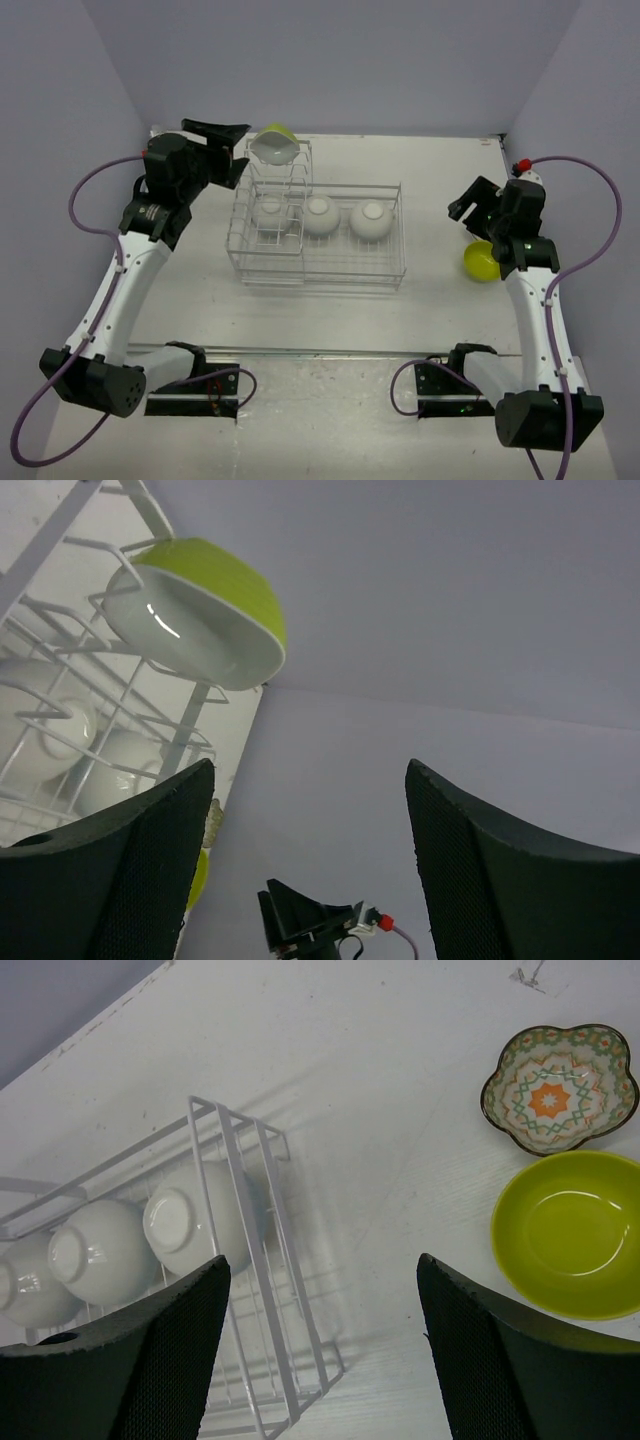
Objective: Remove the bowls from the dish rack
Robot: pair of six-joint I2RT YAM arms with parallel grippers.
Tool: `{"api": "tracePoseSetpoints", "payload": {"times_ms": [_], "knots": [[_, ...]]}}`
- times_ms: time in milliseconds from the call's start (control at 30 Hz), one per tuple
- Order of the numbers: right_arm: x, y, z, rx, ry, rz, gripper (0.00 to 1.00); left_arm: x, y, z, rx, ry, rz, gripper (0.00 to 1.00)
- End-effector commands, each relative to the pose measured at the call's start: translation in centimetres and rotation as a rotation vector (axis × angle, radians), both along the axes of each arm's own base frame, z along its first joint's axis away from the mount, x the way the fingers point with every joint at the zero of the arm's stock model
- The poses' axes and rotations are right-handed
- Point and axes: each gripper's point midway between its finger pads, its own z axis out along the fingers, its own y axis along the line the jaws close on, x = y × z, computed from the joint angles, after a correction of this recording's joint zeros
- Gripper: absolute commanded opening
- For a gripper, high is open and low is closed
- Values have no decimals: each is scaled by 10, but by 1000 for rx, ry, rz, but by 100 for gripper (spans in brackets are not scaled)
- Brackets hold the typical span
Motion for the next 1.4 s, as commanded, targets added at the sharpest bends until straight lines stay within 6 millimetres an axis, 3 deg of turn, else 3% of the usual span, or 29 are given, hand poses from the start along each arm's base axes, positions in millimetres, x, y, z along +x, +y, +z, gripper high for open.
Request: {"api": "tracePoseSetpoints", "payload": {"times_ms": [0,133,233,333,767,1367], "knots": [[3,3,21,-15,-72,22,76,15,-18,-10,-159,77,23,77],[5,4,29,-17,-87,31,76,30,-33,-10,-192,78,35,75],[7,5,32,-22,-93,37,76,39,-32,-6,-194,43,85,65],[7,6,31,-27,-95,41,76,45,-32,-2,-204,14,99,66],[8,3,29,-41,-100,30,76,71,-45,-17,-199,46,113,69],[5,0,28,-55,-120,14,76,84,-50,-18,-160,28,171,65]]}}
